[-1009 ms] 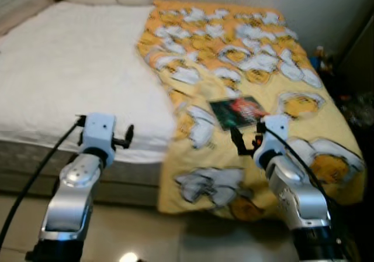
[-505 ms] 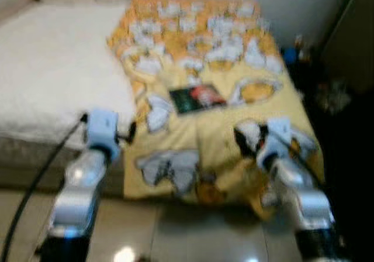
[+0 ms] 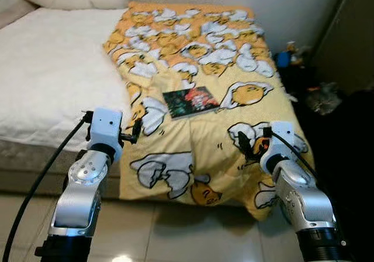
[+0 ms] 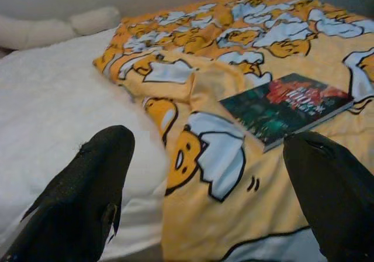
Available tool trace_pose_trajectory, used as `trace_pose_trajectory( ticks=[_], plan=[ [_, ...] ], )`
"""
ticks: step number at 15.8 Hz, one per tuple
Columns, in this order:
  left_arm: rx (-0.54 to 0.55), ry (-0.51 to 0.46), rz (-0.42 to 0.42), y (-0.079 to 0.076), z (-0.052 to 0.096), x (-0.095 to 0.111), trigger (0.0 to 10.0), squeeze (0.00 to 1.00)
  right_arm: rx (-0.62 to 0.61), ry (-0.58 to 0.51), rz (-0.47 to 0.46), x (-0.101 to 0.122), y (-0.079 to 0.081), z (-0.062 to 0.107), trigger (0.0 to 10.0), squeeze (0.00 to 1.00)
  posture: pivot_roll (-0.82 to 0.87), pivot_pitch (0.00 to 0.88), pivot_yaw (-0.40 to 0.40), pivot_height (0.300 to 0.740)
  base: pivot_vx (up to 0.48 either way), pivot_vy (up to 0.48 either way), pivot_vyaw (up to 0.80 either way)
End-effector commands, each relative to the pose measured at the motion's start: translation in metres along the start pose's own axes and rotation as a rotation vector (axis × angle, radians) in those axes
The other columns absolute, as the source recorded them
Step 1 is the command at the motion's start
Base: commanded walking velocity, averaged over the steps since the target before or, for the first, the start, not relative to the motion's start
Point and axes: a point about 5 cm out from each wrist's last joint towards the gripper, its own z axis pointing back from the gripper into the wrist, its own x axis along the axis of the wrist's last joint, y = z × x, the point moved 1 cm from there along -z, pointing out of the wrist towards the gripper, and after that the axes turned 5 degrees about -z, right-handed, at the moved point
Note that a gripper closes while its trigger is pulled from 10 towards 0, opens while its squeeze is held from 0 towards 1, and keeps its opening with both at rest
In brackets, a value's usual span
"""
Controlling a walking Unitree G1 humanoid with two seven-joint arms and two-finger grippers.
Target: Clean up the room
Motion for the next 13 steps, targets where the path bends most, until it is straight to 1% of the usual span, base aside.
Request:
trace_pose_trajectory(
  ticks=[1, 2, 5, 9, 11, 13],
  plan=[
    [-0.017, -0.01, -0.003, -0.0041, -0.0021, 0.0019, 10.0, 0.78, 0.004, -0.005, -0.003, 0.002, -0.0021, 0.0003, 10.0, 0.0, -0.04, 0.0, -0.002, 0.74, 0.39, 0.0, 0.0],
    [-0.019, -0.011, -0.001, -0.0045, -0.0022, 0.0019, 10.0, 0.78, 0.003, -0.002, -0.005, 0.0014, -0.0017, 0.0002, 10.0, 0.0, -0.04, 0.0, -0.002, 0.74, 0.39, 0.0, -0.43],
    [-0.024, -0.011, 0.002, -0.0057, -0.002, 0.0013, 10.0, 0.78, 0.001, -0.001, -0.01, 0.001, -0.0009, -0.0001, 10.0, 0.0, -0.04, 0.0, -0.001, 0.74, 0.39, 0.0, -0.73],
    [-0.03, -0.011, 0.001, -0.0064, -0.0005, 0.0001, 10.0, 0.78, 0.007, 0.001, 0.001, -0.0011, -0.0006, 0.0013, 10.0, 0.0, -0.04, 0.0, 0.005, 0.74, 0.388, 0.0, 0.0],
    [-0.035, -0.011, 0.001, -0.0072, -0.0006, -0.0001, 10.0, 0.78, 0.024, 0.013, 0.039, -0.0027, 0.0013, 0.0014, 10.0, 0.0, -0.04, 0.0, 0.005, 0.74, 0.392, 0.0, 0.0],
    [-0.038, -0.011, -0.001, -0.0083, -0.0007, -0.0007, 10.0, 0.78, 0.031, 0.013, 0.048, -0.0026, 0.0022, 0.0011, 10.0, 0.0, -0.04, 0.0, 0.004, 0.74, 0.396, 0.0, 0.0]
  ],
)
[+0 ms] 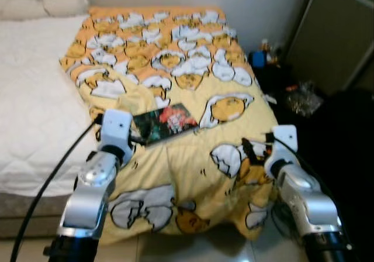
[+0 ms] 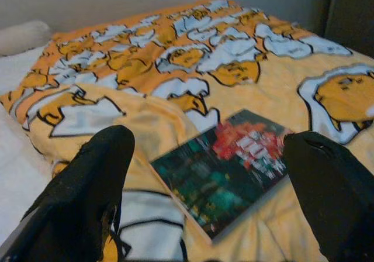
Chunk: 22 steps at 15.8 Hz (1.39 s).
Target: Clean up the room
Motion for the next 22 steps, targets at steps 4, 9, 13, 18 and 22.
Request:
trace_pose_trajectory(
  ticks=[4, 9, 13, 18, 22],
  plan=[
    [0.023, 0.003, -0.012, 0.009, 0.0, 0.0, 10.0, 0.78, 0.059, -0.021, 0.016, 0.007, 0.012, -0.003, 10.0, 0.0, -0.04, 0.0, 0.006, 0.74, 0.396, 0.0, 0.8],
    [0.047, 0.007, 0.022, 0.01, -0.001, 0.0, 10.0, 0.75, 0.083, -0.008, 0.03, 0.004, 0.015, -0.003, 10.0, 0.0, -0.04, 0.0, 0.01, 0.74, 0.227, 0.0, 0.64],
    [0.053, 0.018, 0.005, 0.01, -0.001, -0.001, 10.0, 0.76, 0.096, -0.001, 0.022, 0.004, 0.016, -0.003, 10.0, 0.0, -0.05, 0.0, 0.012, 0.74, 0.0, -0.24, 0.0],
    [0.053, 0.026, 0.003, 0.01, -0.002, -0.002, 10.0, 0.76, 0.118, 0.014, 0.035, 0.002, 0.018, -0.003, 10.0, 0.0, -0.05, 0.0, 0.013, 0.74, 0.0, -0.48, 0.0],
    [0.062, 0.025, 0.032, 0.011, -0.003, -0.001, 10.0, 0.58, 0.157, 0.029, 0.047, 0.0, 0.023, -0.002, 10.0, 0.0, -0.05, 0.0, 0.013, 0.74, 0.0, -0.098, 0.0]
  ],
)
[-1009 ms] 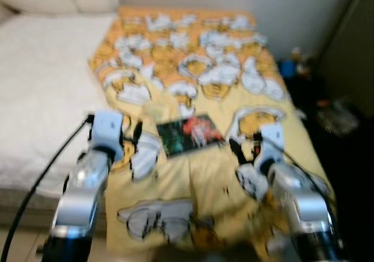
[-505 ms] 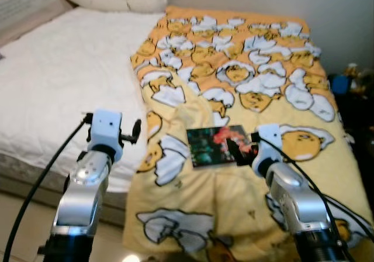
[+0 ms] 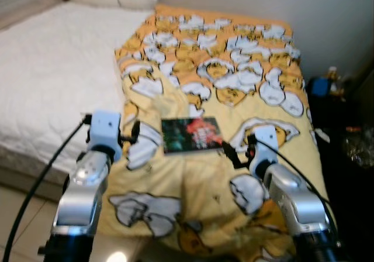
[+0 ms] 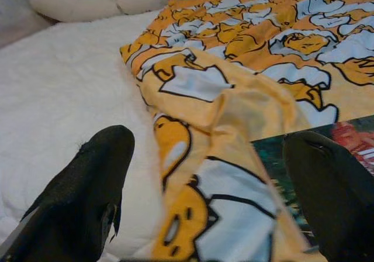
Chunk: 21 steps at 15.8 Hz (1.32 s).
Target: Clean up the room
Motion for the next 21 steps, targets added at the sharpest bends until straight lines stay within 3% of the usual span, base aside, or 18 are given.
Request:
trace_pose_trajectory(
  ticks=[1, 7, 21],
  plan=[
    [-0.016, -0.009, -0.016, -0.006, -0.002, 0.003, 10.0, 0.59, -0.002, 0.016, 0.007, -0.001, -0.004, 0.002, 10.0, 0.0, -0.05, 0.0, 0.014, 0.74, 0.0, 0.0, 0.0],
    [-0.022, -0.022, -0.018, -0.004, -0.003, 0.005, 10.0, 0.59, 0.027, 0.027, 0.018, -0.002, 0.002, 0.001, 10.0, 0.0, -0.06, 0.0, 0.016, 0.74, 0.299, 0.0, 0.48],
    [-0.13, -0.014, -0.026, -0.017, -0.005, 0.005, 10.0, 0.58, -0.033, 0.071, -0.002, -0.003, -0.004, -0.006, 10.0, 0.0, -0.07, 0.0, 0.024, 0.74, 0.334, 0.0, 0.0]
  ],
)
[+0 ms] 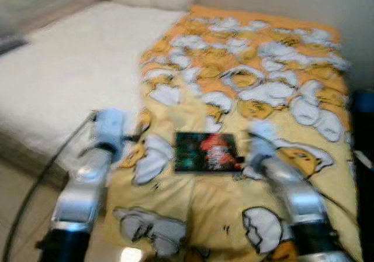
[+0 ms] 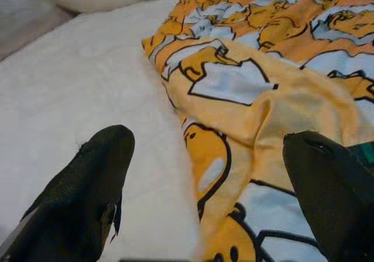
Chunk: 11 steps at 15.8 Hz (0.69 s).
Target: Clean up the room
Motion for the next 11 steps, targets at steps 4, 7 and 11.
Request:
trace_pose_trajectory(
  ticks=[4, 7, 11],
  plan=[
    [-0.201, -0.011, -0.013, -0.023, 0.003, 0.01, 10.0, 0.43, -0.026, 0.12, -0.073, -0.016, -0.014, 0.008, 10.0, 1.0, -0.07, 0.0, 0.017, 0.74, 0.0, 0.0, 0.0],
    [-0.38, 0.03, 0.014, -0.031, 0.014, 0.007, 10.0, 0.0, 0.001, 0.213, -0.263, -0.026, -0.006, 0.01, 10.0, 1.0, -0.07, 0.0, 0.019, 0.74, 0.0, 0.0, 0.0],
    [-0.687, 0.074, -0.078, -0.034, 0.028, 0.003, 10.0, 0.0, 0.124, 0.423, -0.438, -0.049, 0.013, 0.003, 10.0, 1.0, -0.05, 0.0, 0.021, 0.74, 0.0, 0.0, 0.0]
  ],
)
